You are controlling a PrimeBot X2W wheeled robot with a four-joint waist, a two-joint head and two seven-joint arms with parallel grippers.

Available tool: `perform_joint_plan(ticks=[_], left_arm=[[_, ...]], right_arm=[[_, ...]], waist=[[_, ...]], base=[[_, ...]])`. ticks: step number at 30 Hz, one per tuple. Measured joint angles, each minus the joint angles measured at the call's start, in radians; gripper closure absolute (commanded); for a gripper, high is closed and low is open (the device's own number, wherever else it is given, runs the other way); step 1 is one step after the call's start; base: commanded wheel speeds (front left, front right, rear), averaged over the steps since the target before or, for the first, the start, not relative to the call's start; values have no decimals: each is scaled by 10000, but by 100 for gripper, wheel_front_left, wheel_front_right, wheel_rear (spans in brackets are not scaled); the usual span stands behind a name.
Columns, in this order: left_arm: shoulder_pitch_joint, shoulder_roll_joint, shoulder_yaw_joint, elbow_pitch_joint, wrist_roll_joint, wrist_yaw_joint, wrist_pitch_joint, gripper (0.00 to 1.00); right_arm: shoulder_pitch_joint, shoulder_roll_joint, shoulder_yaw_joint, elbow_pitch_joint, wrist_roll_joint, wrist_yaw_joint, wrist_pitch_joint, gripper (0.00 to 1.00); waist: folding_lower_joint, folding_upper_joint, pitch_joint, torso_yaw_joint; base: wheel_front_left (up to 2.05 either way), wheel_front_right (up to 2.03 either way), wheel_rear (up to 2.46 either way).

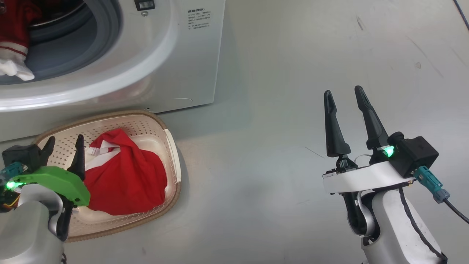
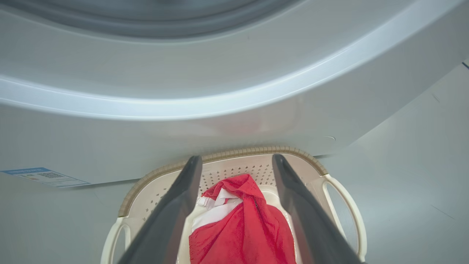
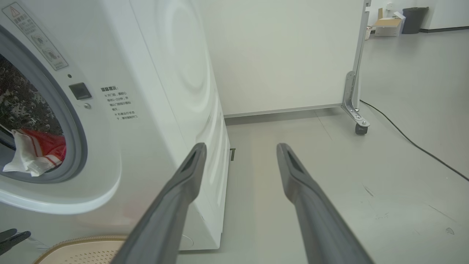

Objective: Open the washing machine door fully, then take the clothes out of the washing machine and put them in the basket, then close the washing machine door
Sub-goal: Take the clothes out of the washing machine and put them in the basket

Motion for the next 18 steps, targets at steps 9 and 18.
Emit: perform_joint_plan(ticks=[9,18], left_arm=[[-30,-224,-65,-458,-29,-2,-428,0],[42,-629,-299,-1198,82,-31,-510,0]], right_arm=[[34,-4,-205,276,0,128,0,0],[365,-10,-518,443,-2,165,0,0]], waist=[[0,0,-878,421],[0,0,-1715,845]], base=[[0,0,0],[0,0,0]])
